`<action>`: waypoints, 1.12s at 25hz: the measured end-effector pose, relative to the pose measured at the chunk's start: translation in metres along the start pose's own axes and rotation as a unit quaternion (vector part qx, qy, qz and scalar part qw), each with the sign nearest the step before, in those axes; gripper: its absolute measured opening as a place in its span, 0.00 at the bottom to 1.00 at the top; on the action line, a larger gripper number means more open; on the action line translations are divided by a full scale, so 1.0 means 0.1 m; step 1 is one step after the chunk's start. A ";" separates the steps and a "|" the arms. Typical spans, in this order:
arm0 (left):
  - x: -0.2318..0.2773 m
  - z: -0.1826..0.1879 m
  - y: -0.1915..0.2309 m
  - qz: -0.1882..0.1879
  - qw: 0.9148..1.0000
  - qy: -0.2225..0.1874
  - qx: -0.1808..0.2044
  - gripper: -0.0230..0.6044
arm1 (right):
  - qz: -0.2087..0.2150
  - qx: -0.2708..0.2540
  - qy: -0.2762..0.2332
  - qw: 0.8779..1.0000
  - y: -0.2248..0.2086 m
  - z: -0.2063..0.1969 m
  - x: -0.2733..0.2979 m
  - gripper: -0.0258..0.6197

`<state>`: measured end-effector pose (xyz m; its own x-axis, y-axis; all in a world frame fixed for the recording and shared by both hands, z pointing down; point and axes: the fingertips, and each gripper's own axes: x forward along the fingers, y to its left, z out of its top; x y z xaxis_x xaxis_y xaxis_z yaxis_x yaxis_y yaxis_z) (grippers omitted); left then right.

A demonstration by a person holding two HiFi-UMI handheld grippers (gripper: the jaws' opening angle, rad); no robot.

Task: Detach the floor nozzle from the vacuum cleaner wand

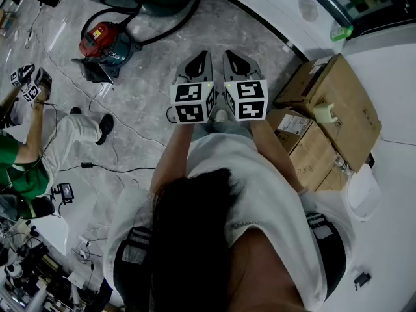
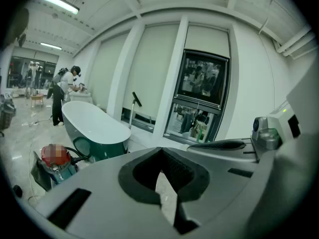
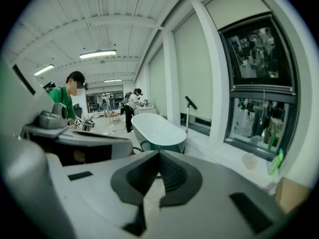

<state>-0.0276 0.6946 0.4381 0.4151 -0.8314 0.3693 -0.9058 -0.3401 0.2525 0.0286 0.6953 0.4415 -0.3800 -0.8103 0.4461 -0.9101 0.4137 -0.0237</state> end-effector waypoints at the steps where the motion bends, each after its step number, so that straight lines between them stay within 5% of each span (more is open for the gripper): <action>1: 0.00 0.00 0.00 0.000 1.000 0.000 0.002 0.04 | -0.001 0.000 -0.001 1.000 0.00 0.01 0.00 0.06; 28: 0.14 0.05 0.39 -0.022 1.000 -0.001 -0.004 0.04 | -0.035 0.037 -0.013 0.999 0.08 0.10 0.23 0.06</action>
<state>-0.0578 0.6669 0.4488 0.4547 -0.8166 0.3555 -0.8858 -0.3731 0.2761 0.0111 0.6754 0.4426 -0.3176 -0.8472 0.4259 -0.9442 0.3240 -0.0594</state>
